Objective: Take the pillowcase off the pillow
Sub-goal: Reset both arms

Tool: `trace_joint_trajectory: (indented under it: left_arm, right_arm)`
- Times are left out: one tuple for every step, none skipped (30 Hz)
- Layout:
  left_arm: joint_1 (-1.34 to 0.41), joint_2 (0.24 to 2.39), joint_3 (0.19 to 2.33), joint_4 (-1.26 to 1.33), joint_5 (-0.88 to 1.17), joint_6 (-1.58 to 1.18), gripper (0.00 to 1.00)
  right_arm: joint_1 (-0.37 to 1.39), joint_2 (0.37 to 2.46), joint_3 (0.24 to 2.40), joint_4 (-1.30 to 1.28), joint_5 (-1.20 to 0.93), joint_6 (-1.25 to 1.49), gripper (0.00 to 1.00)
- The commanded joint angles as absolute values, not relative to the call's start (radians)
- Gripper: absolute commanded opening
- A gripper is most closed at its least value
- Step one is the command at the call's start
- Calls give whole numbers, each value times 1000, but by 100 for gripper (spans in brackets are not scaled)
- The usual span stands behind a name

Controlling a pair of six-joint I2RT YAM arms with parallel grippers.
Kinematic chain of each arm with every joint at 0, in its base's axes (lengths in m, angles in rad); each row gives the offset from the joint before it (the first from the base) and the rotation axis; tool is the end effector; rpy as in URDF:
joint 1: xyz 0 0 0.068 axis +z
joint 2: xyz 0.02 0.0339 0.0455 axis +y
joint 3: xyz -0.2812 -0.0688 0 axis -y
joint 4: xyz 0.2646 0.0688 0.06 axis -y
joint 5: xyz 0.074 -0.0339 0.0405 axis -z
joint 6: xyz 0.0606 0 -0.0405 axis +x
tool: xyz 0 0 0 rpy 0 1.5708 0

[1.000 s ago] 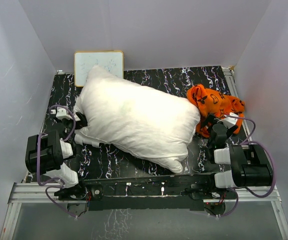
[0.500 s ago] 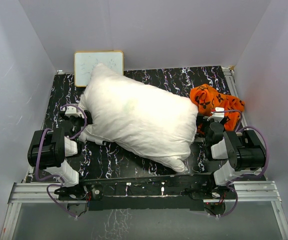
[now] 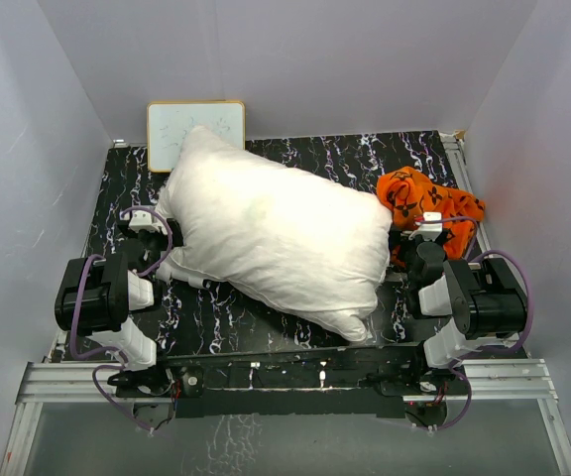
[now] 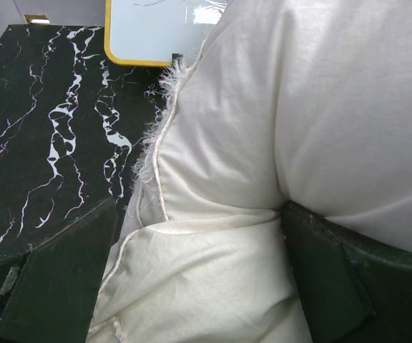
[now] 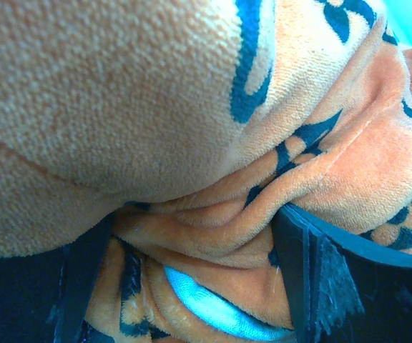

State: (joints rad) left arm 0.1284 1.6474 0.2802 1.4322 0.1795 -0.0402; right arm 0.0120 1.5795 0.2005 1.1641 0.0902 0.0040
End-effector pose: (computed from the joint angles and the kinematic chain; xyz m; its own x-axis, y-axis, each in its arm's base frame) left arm 0.2861 0.0260 0.1556 0.0623 -0.0318 -0.9975 0.0533 0.9982 -0.0285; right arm 0.2631 -0.0023 0.1177 -0.2129 0.0014 -0.9771 0.0769 0.9969 -0.0153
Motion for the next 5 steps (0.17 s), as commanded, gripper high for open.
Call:
trace_joint_trajectory:
  left_arm:
    - [91, 1684, 259, 1276, 241, 19, 97]
    - [91, 1682, 259, 1276, 242, 20, 97]
    - [90, 1680, 258, 1275, 242, 20, 97]
    - [90, 1679, 255, 1280, 242, 17, 97]
    - [90, 1679, 250, 1291, 243, 15, 97]
  right_arm:
    - [34, 1586, 217, 1239, -35, -14, 99]
    - [34, 1586, 216, 1239, -35, -14, 98]
    - [34, 1585, 216, 1239, -35, -14, 98]
    - [34, 1585, 216, 1240, -34, -14, 98]
    - [34, 1585, 217, 1236, -36, -13, 99]
